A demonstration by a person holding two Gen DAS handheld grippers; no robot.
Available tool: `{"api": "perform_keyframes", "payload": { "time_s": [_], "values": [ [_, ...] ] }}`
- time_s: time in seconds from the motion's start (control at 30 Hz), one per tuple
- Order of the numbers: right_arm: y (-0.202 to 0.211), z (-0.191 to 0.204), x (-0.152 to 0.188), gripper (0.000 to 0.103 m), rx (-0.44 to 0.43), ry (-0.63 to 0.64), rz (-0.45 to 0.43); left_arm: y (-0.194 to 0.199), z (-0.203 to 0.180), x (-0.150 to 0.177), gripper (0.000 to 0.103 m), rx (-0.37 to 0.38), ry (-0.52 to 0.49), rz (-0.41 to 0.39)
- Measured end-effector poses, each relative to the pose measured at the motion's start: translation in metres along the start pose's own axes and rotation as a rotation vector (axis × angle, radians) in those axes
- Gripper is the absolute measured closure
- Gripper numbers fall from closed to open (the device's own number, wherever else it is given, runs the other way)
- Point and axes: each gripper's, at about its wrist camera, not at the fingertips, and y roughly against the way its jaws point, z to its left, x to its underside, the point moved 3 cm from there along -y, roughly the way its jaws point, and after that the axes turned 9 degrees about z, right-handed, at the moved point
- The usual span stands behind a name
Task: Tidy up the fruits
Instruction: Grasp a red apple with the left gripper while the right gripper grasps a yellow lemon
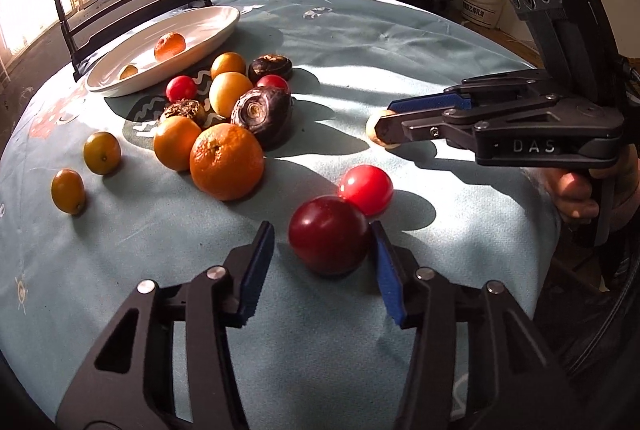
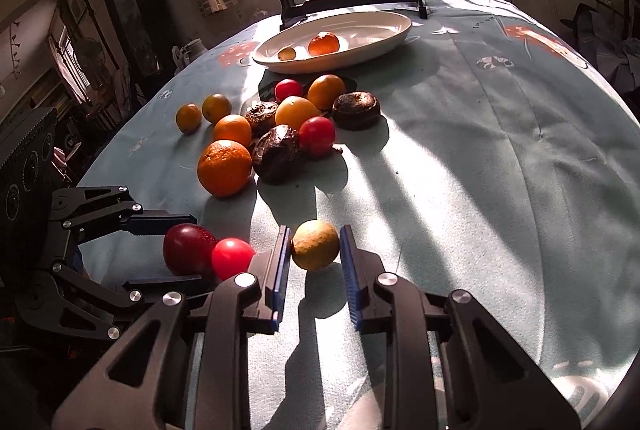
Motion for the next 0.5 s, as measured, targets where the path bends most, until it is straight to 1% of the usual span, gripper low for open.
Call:
{"api": "perform_keyframes", "payload": {
  "time_s": [0.1, 0.2, 0.37, 0.43, 0.5],
  "values": [
    [0.001, 0.000, 0.000, 0.078, -0.002, 0.002, -0.001, -0.005, -0.003, -0.001, 0.054, -0.007, -0.016, 0.016],
    [0.001, 0.000, 0.001, 0.078, -0.004, 0.005, -0.004, -0.005, -0.004, -0.001, 0.063, 0.017, -0.021, 0.020],
    [0.003, 0.001, 0.000, 0.078, -0.007, 0.014, -0.004, 0.002, 0.006, 0.002, 0.063, 0.045, 0.017, 0.013],
    [0.005, 0.004, -0.004, 0.078, -0.015, 0.028, -0.006, 0.010, 0.016, -0.001, 0.063, 0.057, 0.040, -0.007],
    [0.010, 0.007, -0.015, 0.078, -0.031, 0.047, -0.029, 0.021, 0.031, -0.007, 0.063, 0.066, 0.070, -0.036]
  ]
}}
